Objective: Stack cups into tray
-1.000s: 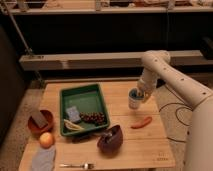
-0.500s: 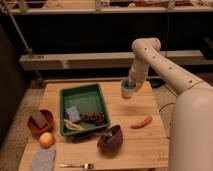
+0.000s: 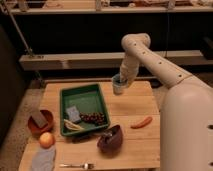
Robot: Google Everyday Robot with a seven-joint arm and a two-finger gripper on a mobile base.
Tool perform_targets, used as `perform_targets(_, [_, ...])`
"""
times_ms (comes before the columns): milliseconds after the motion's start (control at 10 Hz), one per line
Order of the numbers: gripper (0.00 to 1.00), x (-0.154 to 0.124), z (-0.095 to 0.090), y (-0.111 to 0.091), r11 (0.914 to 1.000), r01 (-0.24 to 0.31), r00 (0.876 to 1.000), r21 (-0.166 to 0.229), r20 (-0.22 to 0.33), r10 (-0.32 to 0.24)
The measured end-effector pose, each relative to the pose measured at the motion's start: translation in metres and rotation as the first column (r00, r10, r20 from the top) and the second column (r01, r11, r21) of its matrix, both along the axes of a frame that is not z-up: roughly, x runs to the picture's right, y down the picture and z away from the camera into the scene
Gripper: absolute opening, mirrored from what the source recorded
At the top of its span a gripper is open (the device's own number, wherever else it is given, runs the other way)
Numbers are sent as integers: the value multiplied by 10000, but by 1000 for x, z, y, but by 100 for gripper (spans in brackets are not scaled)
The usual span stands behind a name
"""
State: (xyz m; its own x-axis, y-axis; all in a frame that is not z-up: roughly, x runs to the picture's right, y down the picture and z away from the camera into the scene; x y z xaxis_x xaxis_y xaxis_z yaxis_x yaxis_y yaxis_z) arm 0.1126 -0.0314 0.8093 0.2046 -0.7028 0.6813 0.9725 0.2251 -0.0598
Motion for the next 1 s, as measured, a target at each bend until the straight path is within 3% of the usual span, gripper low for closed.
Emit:
perform_targets(700, [0, -65, 2, -9, 9991, 401, 9956, 155, 842, -413])
perform_targets(1000, [0, -98, -3, -5, 9972, 730, 9844, 161, 1591, -747])
